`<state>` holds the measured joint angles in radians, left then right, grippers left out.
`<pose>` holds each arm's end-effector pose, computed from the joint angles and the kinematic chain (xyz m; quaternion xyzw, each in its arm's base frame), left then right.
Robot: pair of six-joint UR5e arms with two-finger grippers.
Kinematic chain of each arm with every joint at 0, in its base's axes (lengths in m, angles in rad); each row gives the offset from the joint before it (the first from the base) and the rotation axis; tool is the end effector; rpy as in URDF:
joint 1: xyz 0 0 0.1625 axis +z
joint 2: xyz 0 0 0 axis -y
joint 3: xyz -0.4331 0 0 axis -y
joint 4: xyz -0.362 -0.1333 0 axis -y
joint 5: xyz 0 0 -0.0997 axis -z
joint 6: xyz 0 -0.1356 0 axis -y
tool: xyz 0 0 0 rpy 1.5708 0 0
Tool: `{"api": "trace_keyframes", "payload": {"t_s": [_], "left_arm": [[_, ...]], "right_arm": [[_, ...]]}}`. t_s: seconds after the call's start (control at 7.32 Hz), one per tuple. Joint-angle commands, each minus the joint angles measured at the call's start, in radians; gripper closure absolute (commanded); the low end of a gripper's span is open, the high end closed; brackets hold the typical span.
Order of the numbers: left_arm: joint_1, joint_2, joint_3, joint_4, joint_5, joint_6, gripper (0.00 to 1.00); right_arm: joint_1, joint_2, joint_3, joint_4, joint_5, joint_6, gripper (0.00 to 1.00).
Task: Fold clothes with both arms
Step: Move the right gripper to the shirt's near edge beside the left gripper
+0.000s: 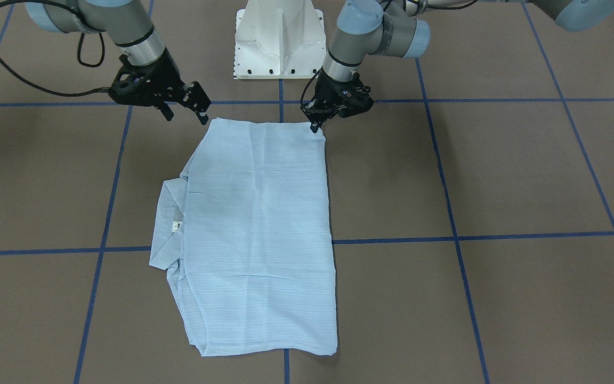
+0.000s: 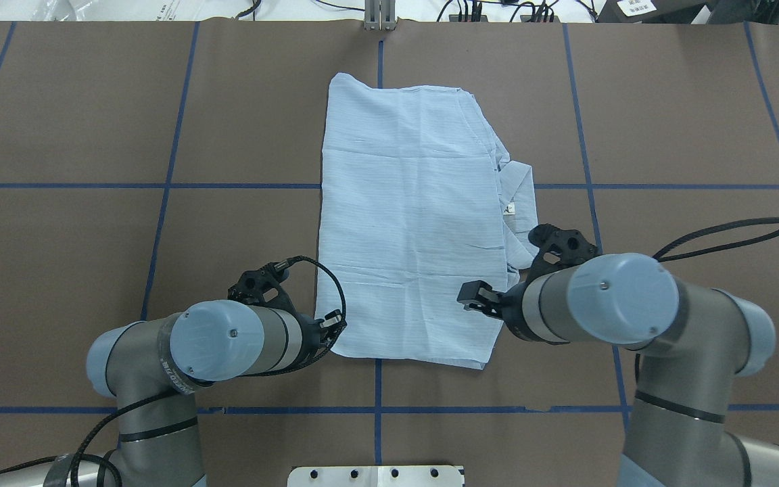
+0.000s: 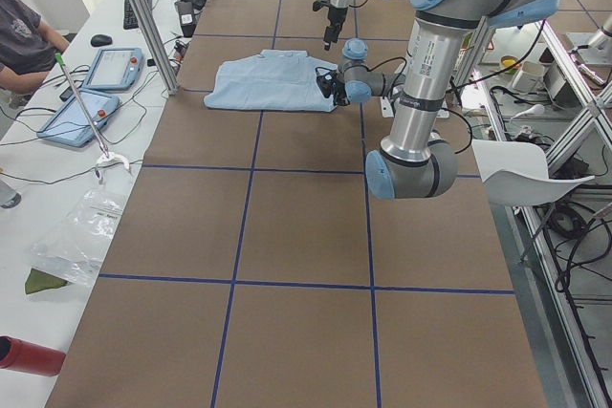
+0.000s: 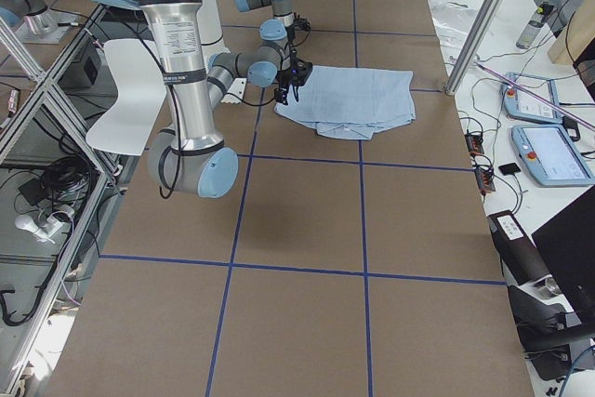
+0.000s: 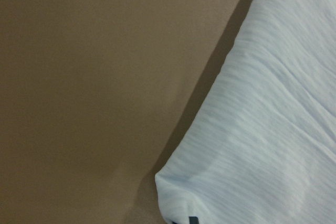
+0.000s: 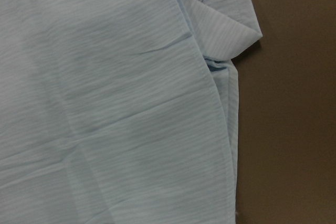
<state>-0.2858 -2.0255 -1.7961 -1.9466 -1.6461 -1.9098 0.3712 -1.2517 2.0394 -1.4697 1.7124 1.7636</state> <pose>0.5779 -0.2981 0.3038 -0.0459 0.5023 -0.2473 0.8273 -0.4789 -0.3089 0.3244 -0.0254 -0.4328 0.2214 0.8735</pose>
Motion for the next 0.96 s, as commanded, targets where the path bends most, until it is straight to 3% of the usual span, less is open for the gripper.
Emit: {"api": "trace_keyframes", "payload": {"t_s": [0.0, 0.82], "left_arm": [[-0.003, -0.001, -0.002, 0.000, -0.001, 0.000, 1.00], [-0.006, -0.010, -0.003, 0.000, -0.001, 0.000, 1.00]], "right_arm": [[-0.043, 0.101, -0.080, -0.106, -0.013, 0.077, 0.00], [-0.071, 0.092, -0.162, -0.086, -0.013, 0.083, 0.00]]}}
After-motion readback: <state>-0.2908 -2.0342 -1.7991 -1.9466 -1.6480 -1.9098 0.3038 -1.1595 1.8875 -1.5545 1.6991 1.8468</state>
